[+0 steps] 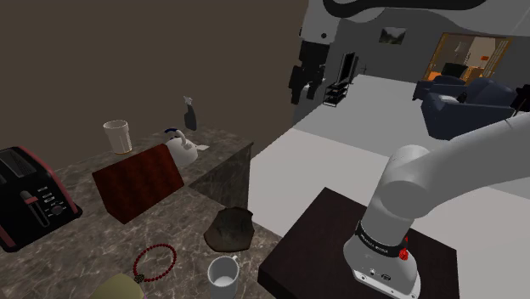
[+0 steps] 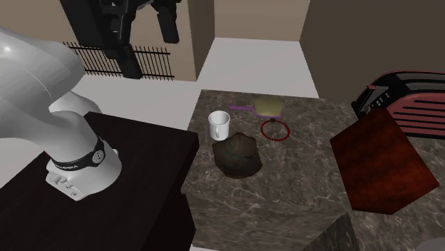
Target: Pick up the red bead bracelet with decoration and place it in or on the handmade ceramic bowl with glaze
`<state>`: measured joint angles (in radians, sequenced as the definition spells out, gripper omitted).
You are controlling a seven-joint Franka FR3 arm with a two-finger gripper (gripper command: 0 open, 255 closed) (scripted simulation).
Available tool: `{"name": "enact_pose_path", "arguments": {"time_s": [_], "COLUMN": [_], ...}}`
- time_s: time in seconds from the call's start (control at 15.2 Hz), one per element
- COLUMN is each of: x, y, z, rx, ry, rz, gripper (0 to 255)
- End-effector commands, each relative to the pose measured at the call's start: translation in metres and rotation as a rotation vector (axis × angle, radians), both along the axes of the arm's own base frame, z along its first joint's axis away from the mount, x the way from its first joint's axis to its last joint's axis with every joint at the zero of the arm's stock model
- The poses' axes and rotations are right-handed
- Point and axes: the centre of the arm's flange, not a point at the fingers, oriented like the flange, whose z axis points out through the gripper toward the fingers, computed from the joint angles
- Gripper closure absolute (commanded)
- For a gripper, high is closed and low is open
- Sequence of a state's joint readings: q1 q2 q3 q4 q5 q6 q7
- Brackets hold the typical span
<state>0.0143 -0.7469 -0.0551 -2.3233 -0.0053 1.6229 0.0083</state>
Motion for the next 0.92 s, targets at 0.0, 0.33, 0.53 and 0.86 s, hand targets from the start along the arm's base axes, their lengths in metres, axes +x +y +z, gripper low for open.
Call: {"name": "enact_pose_path", "arguments": {"time_s": [0.0,0.33,0.53,0.86], "x": [0.000,0.017,0.027,0.045], "y": [0.000,0.030,0.048,0.079], "z": [0.000,-0.054,-0.086,-0.139], "rx": [0.000,0.005,0.009,0.014], "ry": [0.000,-0.042,-0.067,-0.109], "rz": [0.000,0.055,0.087,0.142], "gripper": [0,0,0,0]}}
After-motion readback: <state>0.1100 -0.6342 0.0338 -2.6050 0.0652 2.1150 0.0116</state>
